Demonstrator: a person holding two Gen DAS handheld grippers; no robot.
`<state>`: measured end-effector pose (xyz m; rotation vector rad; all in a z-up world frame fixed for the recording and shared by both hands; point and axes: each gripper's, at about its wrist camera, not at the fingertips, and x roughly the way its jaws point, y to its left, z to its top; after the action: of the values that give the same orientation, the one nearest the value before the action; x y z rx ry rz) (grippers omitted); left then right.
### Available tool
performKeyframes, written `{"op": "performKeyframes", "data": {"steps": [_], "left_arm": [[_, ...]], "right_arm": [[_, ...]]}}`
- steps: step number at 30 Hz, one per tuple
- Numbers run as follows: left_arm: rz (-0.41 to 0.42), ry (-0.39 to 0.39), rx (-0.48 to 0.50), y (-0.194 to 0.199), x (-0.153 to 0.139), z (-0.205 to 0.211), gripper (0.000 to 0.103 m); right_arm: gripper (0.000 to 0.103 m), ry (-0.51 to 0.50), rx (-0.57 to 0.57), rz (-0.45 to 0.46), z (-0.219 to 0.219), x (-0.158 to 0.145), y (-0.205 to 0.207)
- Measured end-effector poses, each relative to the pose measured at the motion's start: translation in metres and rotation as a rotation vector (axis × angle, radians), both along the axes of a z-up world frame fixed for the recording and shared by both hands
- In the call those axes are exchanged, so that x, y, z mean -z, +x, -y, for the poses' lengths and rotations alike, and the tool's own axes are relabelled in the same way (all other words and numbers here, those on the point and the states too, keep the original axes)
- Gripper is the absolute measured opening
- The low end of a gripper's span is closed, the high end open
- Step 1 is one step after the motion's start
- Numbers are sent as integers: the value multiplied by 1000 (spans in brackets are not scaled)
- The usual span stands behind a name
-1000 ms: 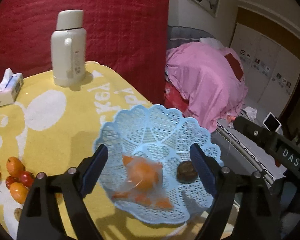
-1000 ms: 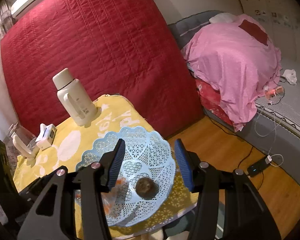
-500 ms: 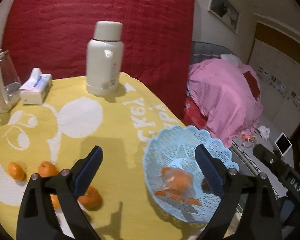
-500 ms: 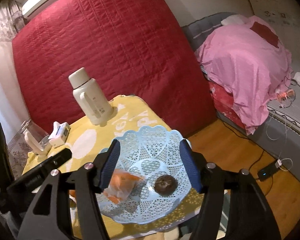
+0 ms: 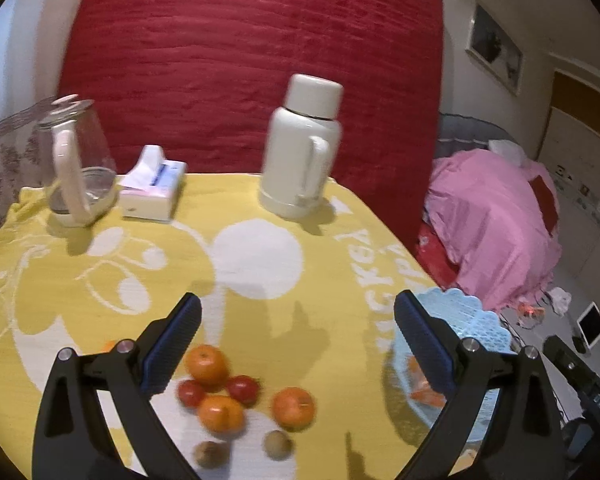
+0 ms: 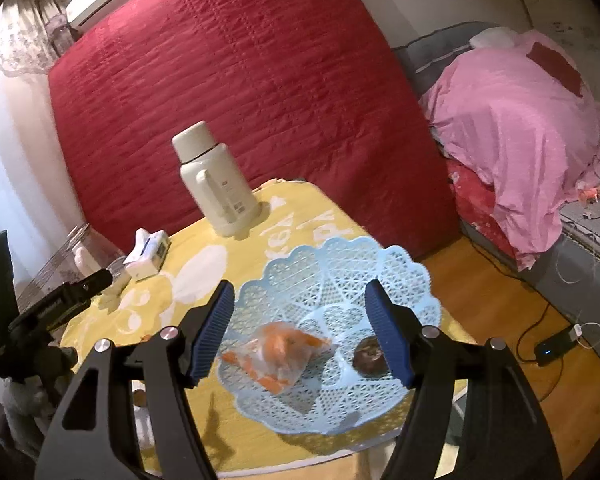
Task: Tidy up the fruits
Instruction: 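Grasp the large loose orange with the left gripper while the right moves toward a kiwi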
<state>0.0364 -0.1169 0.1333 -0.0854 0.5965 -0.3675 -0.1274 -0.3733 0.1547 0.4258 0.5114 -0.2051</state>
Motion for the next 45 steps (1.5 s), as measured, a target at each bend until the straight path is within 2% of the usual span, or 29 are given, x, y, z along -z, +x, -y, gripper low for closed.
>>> {"op": "performKeyframes", "data": {"steps": [6,12,17,23,30,40,41,45], "left_arm": [[-3,-4,-70,4,0,-35,96],[-18,-7,-149,6,6,-74,97],[-54,-22,-216,13,18,-103,98],[-134,-8,-265,27,47,-121,98],[-210,7,-277,45,81,-126,98],[-245,45,-271,58,109,-125,98],[-247,43,-268,59,111,-125,97],[-254,34,-242,59,115,-124,84]], "right_arm": [[70,-5,-42,-7,-12,2,4],[78,0,-78,-3,-26,4,6],[82,5,-115,-4,-40,7,8],[83,20,-176,-27,-60,15,12],[85,4,-240,-52,-85,22,13],[85,9,-271,-97,-107,36,17],[85,11,-271,-100,-108,37,17],[85,11,-281,-124,-115,43,20]]}}
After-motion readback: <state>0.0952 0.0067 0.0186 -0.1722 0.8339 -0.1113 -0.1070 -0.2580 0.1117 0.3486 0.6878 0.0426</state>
